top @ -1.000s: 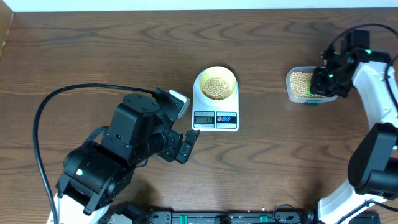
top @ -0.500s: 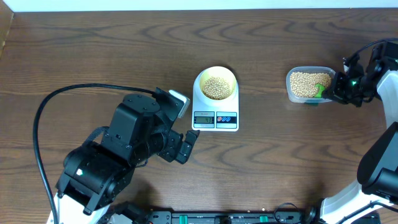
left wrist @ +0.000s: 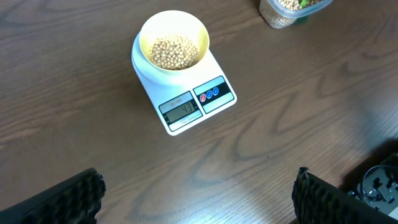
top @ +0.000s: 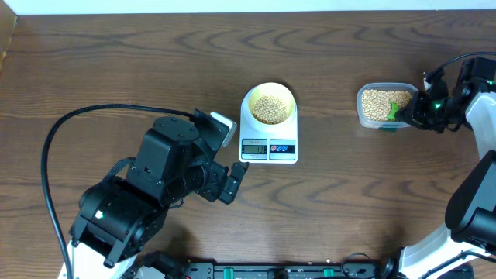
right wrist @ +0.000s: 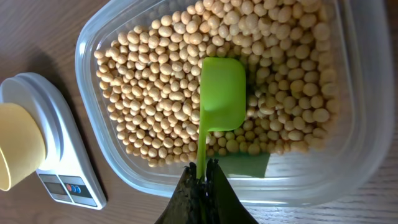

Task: Scoop item into bowl and weigh 50g on scale
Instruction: 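Dip the green scoop into the soybeans and lift it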

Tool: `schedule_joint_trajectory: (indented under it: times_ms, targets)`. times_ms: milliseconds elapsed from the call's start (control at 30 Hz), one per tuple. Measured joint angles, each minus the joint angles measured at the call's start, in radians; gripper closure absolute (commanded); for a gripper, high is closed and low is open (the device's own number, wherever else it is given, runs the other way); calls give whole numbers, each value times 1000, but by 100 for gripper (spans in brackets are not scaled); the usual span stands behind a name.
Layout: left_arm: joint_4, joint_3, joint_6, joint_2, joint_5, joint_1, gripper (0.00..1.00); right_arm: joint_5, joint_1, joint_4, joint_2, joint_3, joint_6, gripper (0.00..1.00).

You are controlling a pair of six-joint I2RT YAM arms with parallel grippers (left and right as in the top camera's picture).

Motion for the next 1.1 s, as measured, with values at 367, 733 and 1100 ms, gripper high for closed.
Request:
schedule_joint_trajectory:
  times_ms: [367,733,1100]
  targets:
    - [0,0,0,0,0,0,1,-76,-3,26,0,-13,0,99]
    - [0,0,0,0,0,0,1,-232,-92,24,0,-14,0,99]
    - [0,0,0,0,0,0,1,-349,-143,-50,0,-17,-5,99]
